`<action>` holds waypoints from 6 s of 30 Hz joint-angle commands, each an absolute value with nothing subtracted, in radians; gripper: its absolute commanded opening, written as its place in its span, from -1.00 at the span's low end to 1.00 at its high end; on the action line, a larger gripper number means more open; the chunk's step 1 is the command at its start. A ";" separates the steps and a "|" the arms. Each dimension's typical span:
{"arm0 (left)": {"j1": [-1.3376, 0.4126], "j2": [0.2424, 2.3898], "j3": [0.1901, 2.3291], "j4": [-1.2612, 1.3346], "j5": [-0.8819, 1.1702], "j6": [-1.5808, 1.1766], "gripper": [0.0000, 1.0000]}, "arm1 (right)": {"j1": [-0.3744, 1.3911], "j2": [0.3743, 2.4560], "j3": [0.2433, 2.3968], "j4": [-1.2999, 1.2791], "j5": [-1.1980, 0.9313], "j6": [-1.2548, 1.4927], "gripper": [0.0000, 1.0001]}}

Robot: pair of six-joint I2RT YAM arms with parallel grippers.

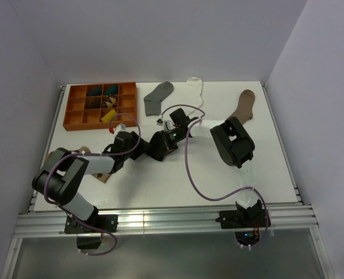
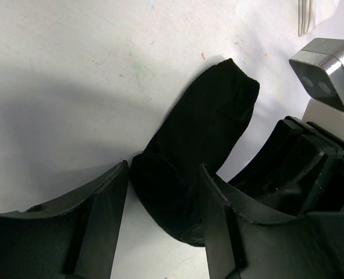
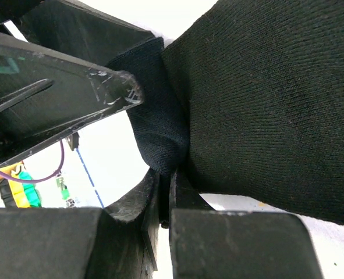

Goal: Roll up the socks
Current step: Roll the sock at the center of the board.

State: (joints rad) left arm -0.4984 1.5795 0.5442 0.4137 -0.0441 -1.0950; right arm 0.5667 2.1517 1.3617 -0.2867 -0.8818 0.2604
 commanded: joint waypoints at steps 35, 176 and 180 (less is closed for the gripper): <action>-0.495 1.703 0.724 0.135 0.031 -0.933 -0.99 | 0.848 1.603 0.936 0.167 -0.010 -0.073 0.13; -0.541 1.663 0.592 0.143 -0.092 -1.157 -0.96 | 0.575 1.928 1.122 -0.043 -0.563 0.266 -0.08; -0.541 1.677 0.630 0.109 -0.084 -1.128 -0.99 | 0.618 1.798 1.048 -0.003 -0.388 0.189 0.10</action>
State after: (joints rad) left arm -0.5381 1.6310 0.6247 0.2855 -0.0566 -1.1999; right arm 0.5846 1.8942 1.0901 -0.0414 -0.5858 0.2882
